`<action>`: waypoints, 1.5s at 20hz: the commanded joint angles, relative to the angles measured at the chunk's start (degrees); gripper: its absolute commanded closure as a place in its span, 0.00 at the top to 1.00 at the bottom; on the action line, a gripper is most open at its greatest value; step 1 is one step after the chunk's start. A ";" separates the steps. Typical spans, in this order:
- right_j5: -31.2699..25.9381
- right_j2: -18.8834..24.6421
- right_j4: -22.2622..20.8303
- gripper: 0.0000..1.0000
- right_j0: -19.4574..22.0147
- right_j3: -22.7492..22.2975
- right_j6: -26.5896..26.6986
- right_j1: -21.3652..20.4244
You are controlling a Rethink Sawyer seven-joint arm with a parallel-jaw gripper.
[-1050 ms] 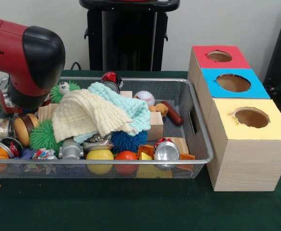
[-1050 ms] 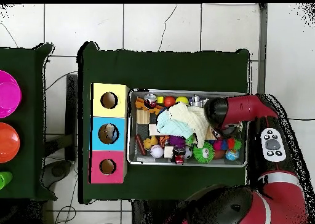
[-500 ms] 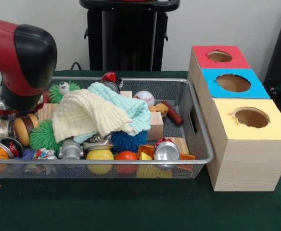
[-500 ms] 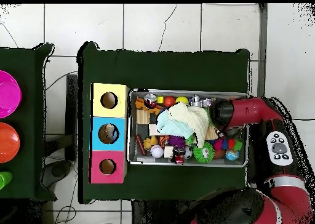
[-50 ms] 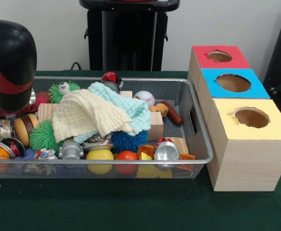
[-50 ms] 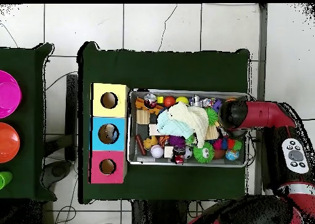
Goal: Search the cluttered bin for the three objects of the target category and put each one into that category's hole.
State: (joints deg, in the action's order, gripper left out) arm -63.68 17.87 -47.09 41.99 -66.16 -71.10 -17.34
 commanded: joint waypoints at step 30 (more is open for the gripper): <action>21.44 5.05 -7.13 1.00 3.00 2.98 9.61 14.89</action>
State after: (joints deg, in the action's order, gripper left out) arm -63.98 18.63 -46.92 42.69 -65.14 -71.10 -16.32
